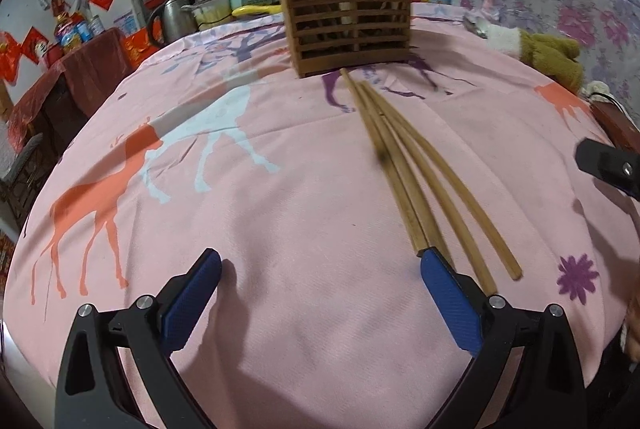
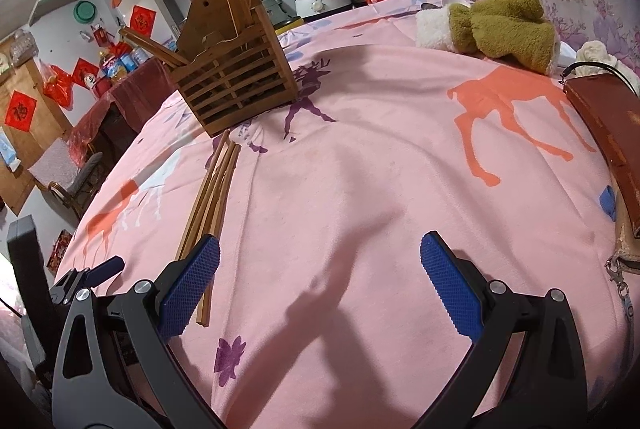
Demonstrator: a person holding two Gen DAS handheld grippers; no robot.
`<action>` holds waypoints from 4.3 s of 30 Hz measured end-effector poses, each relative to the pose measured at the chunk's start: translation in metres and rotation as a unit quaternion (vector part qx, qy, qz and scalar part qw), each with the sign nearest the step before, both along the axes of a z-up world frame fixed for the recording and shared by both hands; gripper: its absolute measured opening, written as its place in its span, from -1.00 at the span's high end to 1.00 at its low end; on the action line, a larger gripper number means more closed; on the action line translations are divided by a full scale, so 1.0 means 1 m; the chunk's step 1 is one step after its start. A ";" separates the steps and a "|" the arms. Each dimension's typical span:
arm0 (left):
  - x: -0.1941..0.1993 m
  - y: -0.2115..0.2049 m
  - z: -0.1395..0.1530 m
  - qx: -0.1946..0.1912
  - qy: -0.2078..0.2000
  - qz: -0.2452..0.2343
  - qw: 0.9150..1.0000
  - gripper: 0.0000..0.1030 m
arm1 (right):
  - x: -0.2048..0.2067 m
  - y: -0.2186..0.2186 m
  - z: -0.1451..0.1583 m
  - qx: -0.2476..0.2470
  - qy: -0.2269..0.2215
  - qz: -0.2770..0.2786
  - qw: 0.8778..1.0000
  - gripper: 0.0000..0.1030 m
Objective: Organize utensils
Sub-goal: 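Spread the remaining chopsticks apart with the left gripper, then close the right gripper on a chopstick while the left gripper grasps another, then lift both chopsticks and carry them toward the wooden holder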
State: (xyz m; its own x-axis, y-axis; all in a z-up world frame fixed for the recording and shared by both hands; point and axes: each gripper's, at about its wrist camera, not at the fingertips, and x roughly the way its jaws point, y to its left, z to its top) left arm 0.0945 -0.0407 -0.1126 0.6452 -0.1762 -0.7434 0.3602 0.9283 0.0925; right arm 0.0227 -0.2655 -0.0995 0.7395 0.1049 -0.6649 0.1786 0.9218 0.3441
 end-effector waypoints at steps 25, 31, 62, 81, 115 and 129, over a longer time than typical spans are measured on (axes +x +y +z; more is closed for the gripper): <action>0.002 -0.017 0.005 0.057 -0.032 -0.001 0.998 -0.91 | -0.003 -0.009 0.000 0.026 0.004 0.001 1.000 -0.88; 0.028 0.013 0.005 0.060 -0.001 0.079 0.995 -0.91 | -0.003 -0.009 -0.001 0.026 0.004 0.003 1.000 -0.88; 0.015 0.051 0.005 0.004 -0.007 0.064 0.998 0.85 | -0.009 0.049 0.006 -0.095 -0.019 0.118 0.988 -0.13; 0.011 0.047 0.003 0.014 -0.022 0.070 0.997 0.84 | -0.003 0.103 -0.012 -0.186 0.017 0.209 0.960 0.58; -0.013 0.037 0.059 -0.045 -0.058 0.020 0.997 0.88 | -0.006 0.049 0.046 -0.135 -0.065 0.096 0.984 0.88; -0.015 0.034 0.131 -0.108 -0.083 -0.014 0.991 0.88 | -0.005 0.045 0.100 -0.114 -0.110 0.124 0.980 0.75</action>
State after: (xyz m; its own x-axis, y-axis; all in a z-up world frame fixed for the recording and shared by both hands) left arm 0.0799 -0.0067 0.0184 0.7483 -0.3388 -0.5703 0.3825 0.9228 -0.0463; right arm 0.0179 -0.2202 0.0007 0.8384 0.1676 -0.5187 -0.1165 0.9847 0.1298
